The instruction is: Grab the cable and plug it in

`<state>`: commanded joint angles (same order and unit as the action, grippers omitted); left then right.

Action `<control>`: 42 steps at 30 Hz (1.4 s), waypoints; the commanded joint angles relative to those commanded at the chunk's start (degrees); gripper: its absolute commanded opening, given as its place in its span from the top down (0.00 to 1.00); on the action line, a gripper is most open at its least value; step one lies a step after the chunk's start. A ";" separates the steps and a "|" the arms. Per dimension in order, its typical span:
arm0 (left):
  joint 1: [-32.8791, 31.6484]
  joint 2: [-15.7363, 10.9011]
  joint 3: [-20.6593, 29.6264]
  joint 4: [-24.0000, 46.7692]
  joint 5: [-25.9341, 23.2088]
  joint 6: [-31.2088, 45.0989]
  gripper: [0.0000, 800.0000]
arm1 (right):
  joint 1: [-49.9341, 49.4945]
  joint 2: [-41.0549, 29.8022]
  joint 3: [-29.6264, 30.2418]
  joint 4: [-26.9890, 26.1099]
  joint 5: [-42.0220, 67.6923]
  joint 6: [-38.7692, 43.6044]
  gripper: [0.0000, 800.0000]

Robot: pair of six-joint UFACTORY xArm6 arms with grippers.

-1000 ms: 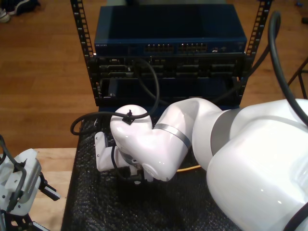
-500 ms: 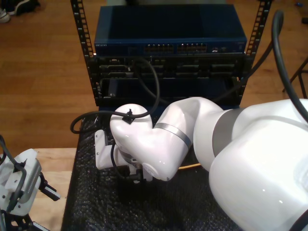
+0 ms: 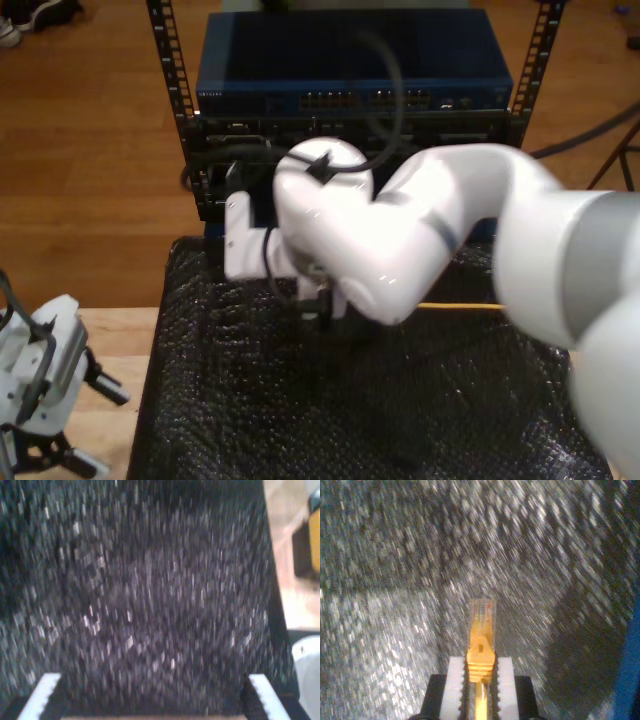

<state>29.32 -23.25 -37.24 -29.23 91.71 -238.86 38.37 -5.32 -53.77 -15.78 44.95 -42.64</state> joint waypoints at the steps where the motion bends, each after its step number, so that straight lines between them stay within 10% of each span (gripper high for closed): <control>1: -0.09 0.00 -0.79 -1.05 1.14 -0.26 0.00 | -0.35 -1.32 0.35 1.76 0.44 -0.88 0.99; 15: -15.91 -0.09 -7.21 -12.48 4.57 -11.25 0.00 | -13.80 -13.63 1.23 26.99 15.12 -19.96 0.99; 42: -27.08 2.46 -10.11 -29.63 -2.29 -13.80 0.00 | -16.62 -23.03 2.99 39.74 25.41 -27.16 0.99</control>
<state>2.24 -20.79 -47.35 -58.86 89.43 -252.66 21.76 -28.35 -50.78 23.96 70.35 -69.80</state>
